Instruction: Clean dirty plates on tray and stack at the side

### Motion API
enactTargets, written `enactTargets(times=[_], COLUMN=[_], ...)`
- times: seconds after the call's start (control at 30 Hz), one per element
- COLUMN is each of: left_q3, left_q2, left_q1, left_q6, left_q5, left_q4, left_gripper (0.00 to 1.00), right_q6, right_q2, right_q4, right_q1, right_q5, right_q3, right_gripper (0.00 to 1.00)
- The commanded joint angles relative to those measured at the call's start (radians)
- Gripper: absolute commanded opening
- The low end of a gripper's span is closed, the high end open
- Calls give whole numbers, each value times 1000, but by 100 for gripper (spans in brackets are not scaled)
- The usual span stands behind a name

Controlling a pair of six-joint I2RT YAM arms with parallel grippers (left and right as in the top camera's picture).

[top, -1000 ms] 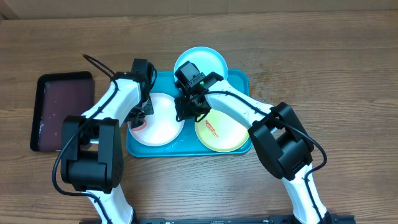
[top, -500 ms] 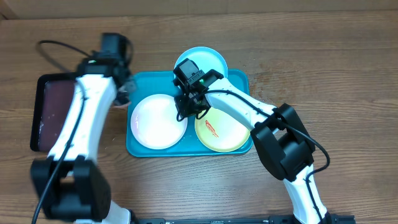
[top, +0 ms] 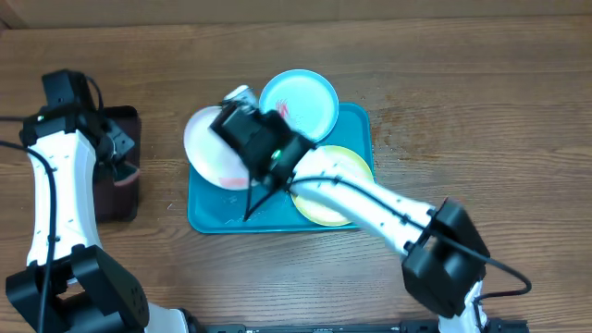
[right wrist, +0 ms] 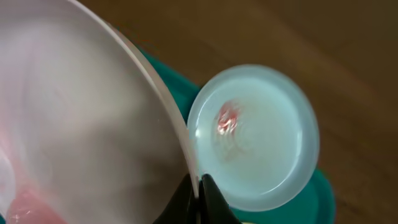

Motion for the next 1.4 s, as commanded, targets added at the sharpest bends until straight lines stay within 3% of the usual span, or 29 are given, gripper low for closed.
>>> enactTargets(times=[0.0, 0.13, 0.57, 0.73, 0.87, 0.93, 1.07, 1.13, 1.2, 1.37], left_q3=[-39, -48, -48, -48, -48, -48, -48, -48, -48, -48], left_q2=[5, 5, 5, 5, 5, 5, 5, 5, 5, 5], left_q1=[23, 27, 27, 27, 27, 27, 27, 27, 27, 27], left_q6=[-10, -10, -10, -10, -10, -10, -10, -10, -10, -6], left_q5=[39, 39, 39, 40, 40, 40, 40, 40, 40, 40], left_q4=[7, 5, 5, 4, -1, -1, -1, 1, 1, 1], left_gripper=[4, 4, 4, 4, 4, 5, 4, 4, 4, 4], right_q6=[-144, -296, -549, -410, -410, -430, -421, -422, -401, -372], right_q2=[-39, -39, -39, -38, -18, -15, -29, -29, -29, -5], right_q4=[63, 185, 257, 187, 133, 138, 230, 264, 235, 73], right_q1=[54, 100, 110, 95, 49, 30, 23, 23, 23, -10], right_q5=[341, 485, 483, 260, 18, 92, 438, 488, 394, -183], right_q3=[31, 31, 31, 30, 28, 28, 29, 29, 28, 28], right_gripper=[4, 4, 4, 4, 4, 4, 4, 4, 4, 4])
